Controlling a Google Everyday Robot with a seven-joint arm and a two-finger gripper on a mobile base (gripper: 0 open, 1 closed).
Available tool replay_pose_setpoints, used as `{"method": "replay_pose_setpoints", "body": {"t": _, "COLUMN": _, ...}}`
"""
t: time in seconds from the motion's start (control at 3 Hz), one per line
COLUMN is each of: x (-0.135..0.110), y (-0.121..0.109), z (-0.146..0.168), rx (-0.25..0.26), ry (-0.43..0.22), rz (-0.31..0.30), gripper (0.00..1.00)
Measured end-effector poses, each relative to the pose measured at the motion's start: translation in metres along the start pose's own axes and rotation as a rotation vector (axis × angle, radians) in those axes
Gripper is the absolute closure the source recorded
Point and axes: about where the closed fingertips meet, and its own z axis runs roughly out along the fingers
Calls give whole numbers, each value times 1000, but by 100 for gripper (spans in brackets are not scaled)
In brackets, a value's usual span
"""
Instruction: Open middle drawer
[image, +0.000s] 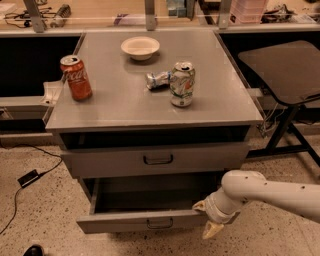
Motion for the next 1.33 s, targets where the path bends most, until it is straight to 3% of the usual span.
{"method": "replay_pose_setpoints", "body": {"t": 0.67, "x": 0, "y": 0, "z": 0, "rx": 0, "ry": 0, "rz": 0, "gripper": 1}}
{"method": "replay_pose_setpoints", "body": {"t": 1.33, "x": 7, "y": 0, "z": 11, "rx": -33, "ry": -13, "rz": 25, "gripper": 0}}
